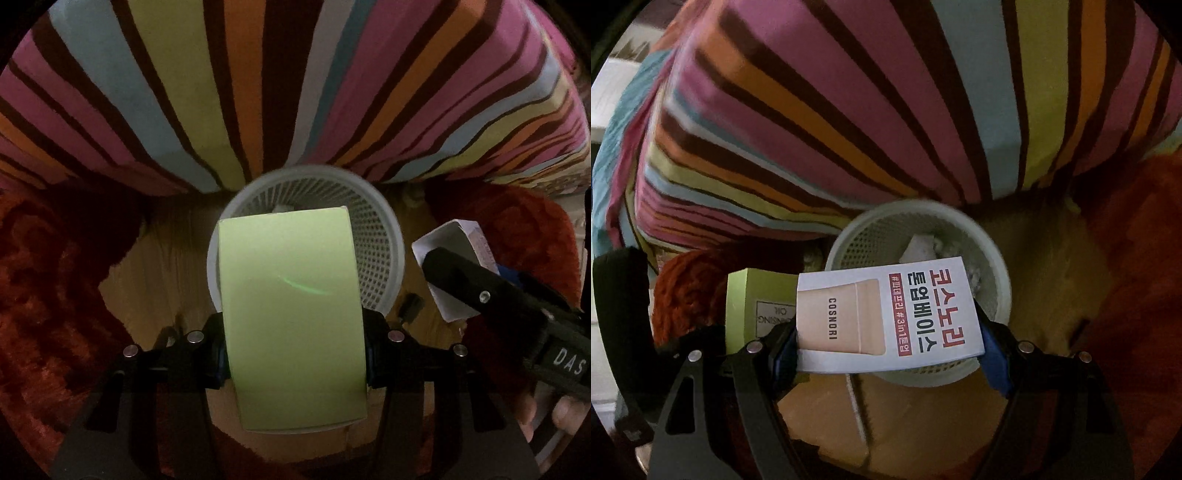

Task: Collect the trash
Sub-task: 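Carry the green box and white printed box down over the wastebasket, then open both tools to drop the two boxes into the wastebasket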

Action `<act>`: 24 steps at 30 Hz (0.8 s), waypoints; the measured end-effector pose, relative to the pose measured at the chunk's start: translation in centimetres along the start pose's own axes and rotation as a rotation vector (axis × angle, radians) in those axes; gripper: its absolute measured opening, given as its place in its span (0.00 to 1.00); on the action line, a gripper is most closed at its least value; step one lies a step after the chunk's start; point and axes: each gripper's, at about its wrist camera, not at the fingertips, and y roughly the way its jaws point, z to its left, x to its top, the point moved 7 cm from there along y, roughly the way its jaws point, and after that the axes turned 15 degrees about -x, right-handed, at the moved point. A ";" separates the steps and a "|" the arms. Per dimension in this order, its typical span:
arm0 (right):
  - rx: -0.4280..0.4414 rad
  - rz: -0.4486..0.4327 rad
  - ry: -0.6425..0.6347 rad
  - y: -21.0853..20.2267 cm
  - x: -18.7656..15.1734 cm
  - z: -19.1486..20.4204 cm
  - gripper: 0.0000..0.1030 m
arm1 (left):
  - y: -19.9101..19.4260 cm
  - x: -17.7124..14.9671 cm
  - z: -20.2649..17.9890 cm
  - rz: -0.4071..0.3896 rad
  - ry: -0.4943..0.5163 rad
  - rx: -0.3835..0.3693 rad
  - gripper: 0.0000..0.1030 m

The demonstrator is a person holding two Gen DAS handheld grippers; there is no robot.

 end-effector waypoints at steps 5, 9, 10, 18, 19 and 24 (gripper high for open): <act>0.018 0.084 0.038 2.0 -0.7 -0.1 0.73 | 1.8 0.0 0.3 0.057 -0.016 0.013 0.49; 0.023 0.134 0.082 3.3 -1.0 -0.5 0.74 | 2.6 -0.3 1.0 0.094 -0.032 0.020 0.49; 0.024 0.145 0.092 3.6 -1.0 -0.6 0.74 | 2.8 -0.4 1.1 0.104 -0.037 0.022 0.49; 0.008 0.215 0.128 5.8 -1.2 -0.9 0.73 | 4.2 -0.2 2.0 0.148 -0.084 0.016 0.49; 0.006 0.223 0.131 6.0 -1.3 -0.9 0.73 | 4.5 -0.2 2.2 0.155 -0.092 0.016 0.49; 0.006 0.253 0.163 7.1 -1.1 -1.4 0.74 | 5.3 -0.2 2.5 0.179 -0.122 0.014 0.49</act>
